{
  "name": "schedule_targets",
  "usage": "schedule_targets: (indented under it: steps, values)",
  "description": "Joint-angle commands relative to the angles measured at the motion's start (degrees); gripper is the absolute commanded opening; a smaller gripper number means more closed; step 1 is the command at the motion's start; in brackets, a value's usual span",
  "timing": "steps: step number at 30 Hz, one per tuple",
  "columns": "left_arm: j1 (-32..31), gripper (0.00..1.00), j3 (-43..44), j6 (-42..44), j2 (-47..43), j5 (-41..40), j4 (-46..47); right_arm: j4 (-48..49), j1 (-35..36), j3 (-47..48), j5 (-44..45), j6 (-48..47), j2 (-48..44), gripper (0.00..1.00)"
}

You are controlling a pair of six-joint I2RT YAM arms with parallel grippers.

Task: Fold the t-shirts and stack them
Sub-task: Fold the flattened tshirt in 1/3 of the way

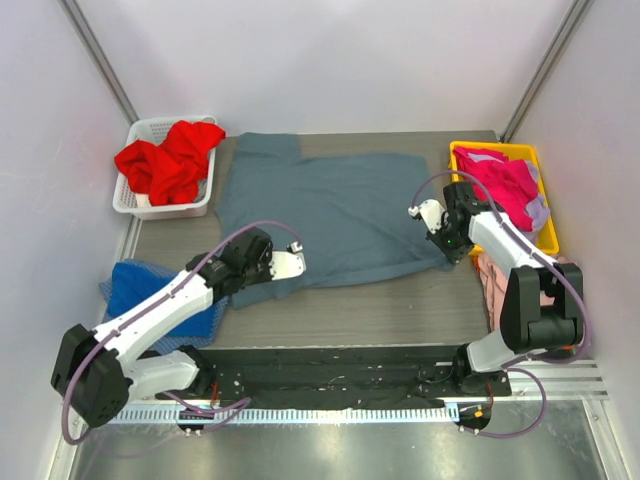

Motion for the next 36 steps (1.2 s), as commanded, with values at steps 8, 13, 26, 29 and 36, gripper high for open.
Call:
schedule_targets:
  steps: [8,13,26,29,36]
  values:
    - [8.0,0.00,16.4,5.1,13.6,6.1,4.4,1.2,-0.3,6.3,-0.1,-1.1,6.6,0.01]
    - [9.2,0.00,17.2,5.7,16.6,6.5,6.6,1.1,-0.4,10.6,0.0,-1.1,8.7,0.01]
    - [13.7,0.00,21.9,6.5,23.8,7.6,9.2,0.7,-0.4,19.4,0.8,-1.3,16.9,0.01]
    - [13.9,0.00,23.5,6.8,25.6,7.5,9.9,0.7,-0.3,20.8,1.2,-1.3,18.3,0.01]
    - [14.8,0.00,28.7,6.7,29.9,7.6,10.9,0.3,-0.2,23.6,1.7,-1.4,20.1,0.01]
